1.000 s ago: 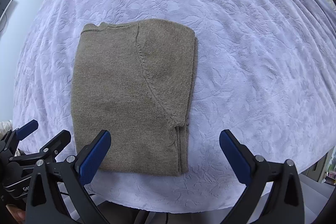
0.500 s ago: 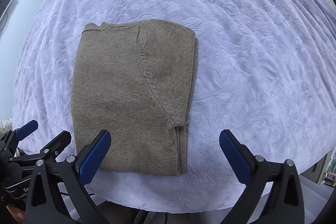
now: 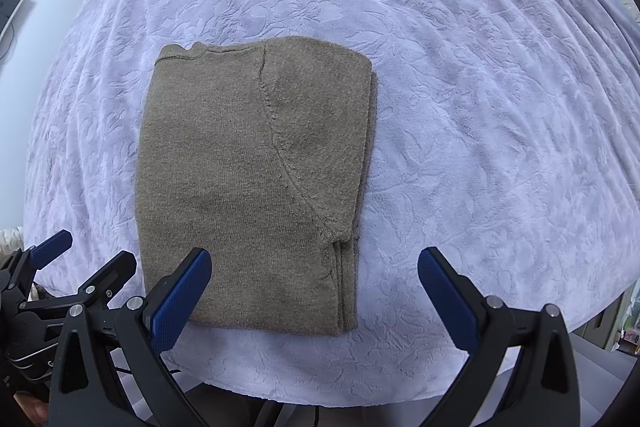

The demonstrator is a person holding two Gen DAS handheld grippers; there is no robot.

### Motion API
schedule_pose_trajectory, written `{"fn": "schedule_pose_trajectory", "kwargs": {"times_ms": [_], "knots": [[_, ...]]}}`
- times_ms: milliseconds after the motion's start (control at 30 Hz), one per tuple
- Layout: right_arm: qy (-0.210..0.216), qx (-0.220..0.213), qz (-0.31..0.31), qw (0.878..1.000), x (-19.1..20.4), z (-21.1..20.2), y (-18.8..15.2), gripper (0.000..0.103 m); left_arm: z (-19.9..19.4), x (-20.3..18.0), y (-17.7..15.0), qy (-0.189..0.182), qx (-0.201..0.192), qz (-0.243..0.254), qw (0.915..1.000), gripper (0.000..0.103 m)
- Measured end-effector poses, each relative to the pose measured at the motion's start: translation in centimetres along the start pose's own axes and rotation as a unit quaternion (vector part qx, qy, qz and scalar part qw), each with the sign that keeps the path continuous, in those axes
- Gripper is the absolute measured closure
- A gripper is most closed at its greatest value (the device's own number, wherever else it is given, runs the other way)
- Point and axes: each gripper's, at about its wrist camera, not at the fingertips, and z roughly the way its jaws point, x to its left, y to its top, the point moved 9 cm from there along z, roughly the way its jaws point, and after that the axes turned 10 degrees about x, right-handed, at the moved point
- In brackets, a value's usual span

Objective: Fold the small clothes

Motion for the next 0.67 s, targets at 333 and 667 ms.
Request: {"fn": "schedule_pose_trajectory", "kwargs": {"times_ms": [333,667], "knots": [[0.001,0.000,0.000,1.000,-0.02,0.16,0.00,0.000,0.00,0.06,-0.03,0.001,-0.002,-0.005,1.0000,0.000],[0.002,0.001,0.000,1.000,-0.05,0.24,0.08,0.000,-0.34,0.09,0.13,0.001,-0.014,-0.014,0.9998,0.000]]}}
